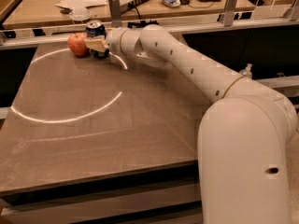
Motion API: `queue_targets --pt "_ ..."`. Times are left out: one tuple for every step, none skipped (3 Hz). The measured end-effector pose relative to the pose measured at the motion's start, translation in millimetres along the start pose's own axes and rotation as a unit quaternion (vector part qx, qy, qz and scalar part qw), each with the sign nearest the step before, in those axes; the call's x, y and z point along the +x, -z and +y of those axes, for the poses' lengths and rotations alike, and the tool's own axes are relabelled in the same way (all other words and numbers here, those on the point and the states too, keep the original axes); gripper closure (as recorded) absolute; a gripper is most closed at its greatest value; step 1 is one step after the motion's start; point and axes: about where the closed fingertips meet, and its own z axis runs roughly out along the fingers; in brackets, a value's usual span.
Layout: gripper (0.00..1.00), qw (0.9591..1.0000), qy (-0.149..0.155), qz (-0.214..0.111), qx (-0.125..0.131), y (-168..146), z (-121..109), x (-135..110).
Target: Move pepsi can near apple
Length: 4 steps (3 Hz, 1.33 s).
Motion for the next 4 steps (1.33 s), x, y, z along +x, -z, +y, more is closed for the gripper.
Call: queue_targets --pt "0.02 1.0 0.008 0.001 0.001 -0.9 1.9 -2.3" --pt "0.0 0.9998 0.017 0.006 0.011 27.8 1.5 -11.9" --pt "0.0 0.9974 0.03 0.039 0.053 105.5 -8.3 -14.0" --pt "0.0 0.9856 0.038 0.087 0.14 193.5 -17.8 -11.3"
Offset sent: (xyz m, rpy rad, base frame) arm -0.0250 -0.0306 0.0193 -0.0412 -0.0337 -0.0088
